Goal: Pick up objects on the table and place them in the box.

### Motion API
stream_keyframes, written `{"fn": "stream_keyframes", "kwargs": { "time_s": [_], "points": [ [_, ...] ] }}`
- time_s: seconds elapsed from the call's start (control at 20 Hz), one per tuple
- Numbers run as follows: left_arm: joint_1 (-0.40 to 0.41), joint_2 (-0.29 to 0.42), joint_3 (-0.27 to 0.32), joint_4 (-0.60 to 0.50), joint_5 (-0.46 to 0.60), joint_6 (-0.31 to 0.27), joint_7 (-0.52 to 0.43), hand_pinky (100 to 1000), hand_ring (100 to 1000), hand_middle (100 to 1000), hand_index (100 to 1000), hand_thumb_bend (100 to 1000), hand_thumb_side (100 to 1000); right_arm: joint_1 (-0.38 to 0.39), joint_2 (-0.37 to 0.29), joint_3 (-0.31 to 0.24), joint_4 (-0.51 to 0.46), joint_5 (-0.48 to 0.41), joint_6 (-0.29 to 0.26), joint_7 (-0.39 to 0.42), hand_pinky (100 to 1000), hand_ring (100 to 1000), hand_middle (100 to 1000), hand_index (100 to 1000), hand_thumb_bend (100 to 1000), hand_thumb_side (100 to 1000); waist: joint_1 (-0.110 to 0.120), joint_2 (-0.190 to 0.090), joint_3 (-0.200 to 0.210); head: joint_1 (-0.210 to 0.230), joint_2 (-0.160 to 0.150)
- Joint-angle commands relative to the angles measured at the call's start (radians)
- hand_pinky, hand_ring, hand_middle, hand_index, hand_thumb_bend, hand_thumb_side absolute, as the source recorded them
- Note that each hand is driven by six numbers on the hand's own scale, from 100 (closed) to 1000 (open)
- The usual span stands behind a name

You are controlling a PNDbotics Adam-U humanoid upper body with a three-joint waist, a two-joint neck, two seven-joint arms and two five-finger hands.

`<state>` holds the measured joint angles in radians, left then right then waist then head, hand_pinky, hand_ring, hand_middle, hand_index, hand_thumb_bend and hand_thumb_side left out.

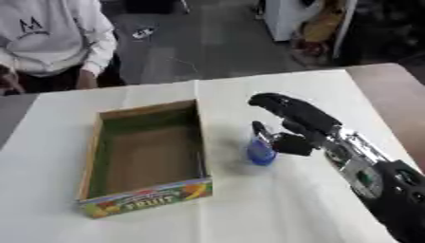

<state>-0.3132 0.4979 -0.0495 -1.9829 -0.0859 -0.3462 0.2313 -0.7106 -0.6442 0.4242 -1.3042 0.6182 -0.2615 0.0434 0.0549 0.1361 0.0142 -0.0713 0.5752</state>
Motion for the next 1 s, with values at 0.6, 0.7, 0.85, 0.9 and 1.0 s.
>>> {"fn": "stream_keyframes", "kwargs": {
  "time_s": [0.6, 0.7, 0.85, 0.9, 1.0],
  "points": [
    [-0.042, 0.0, -0.005, -0.017, 0.007, -0.004, -0.014, 492, 560, 801, 830, 160, 867, -0.012, -0.026, -0.014, 0.029, 0.005, -0.038, 0.035, 894, 972, 957, 993, 103, 1000, 0.003, 0.007, 0.017, -0.002, -0.034],
    [-0.045, -0.001, -0.005, -0.017, 0.008, -0.005, -0.015, 492, 560, 801, 830, 160, 867, -0.01, -0.023, -0.015, 0.039, 0.016, -0.043, 0.035, 901, 973, 962, 993, 100, 1000, 0.004, 0.009, 0.019, -0.003, -0.036],
    [-0.047, -0.003, -0.006, -0.017, 0.01, -0.006, -0.016, 492, 560, 801, 830, 160, 867, -0.003, -0.017, -0.016, 0.056, 0.038, -0.053, 0.031, 908, 974, 966, 994, 100, 1000, 0.005, 0.012, 0.02, -0.002, -0.037],
    [-0.047, -0.003, -0.006, -0.017, 0.01, -0.006, -0.016, 492, 560, 801, 830, 159, 867, -0.001, -0.015, -0.016, 0.062, 0.045, -0.056, 0.029, 908, 974, 966, 994, 100, 1000, 0.005, 0.012, 0.02, -0.002, -0.037],
    [-0.047, -0.003, -0.006, -0.017, 0.01, -0.006, -0.017, 492, 560, 802, 830, 159, 867, 0.003, -0.01, -0.018, 0.075, 0.056, -0.06, 0.026, 908, 975, 967, 998, 100, 1000, 0.006, 0.013, 0.021, -0.001, -0.035]
  ]
}}
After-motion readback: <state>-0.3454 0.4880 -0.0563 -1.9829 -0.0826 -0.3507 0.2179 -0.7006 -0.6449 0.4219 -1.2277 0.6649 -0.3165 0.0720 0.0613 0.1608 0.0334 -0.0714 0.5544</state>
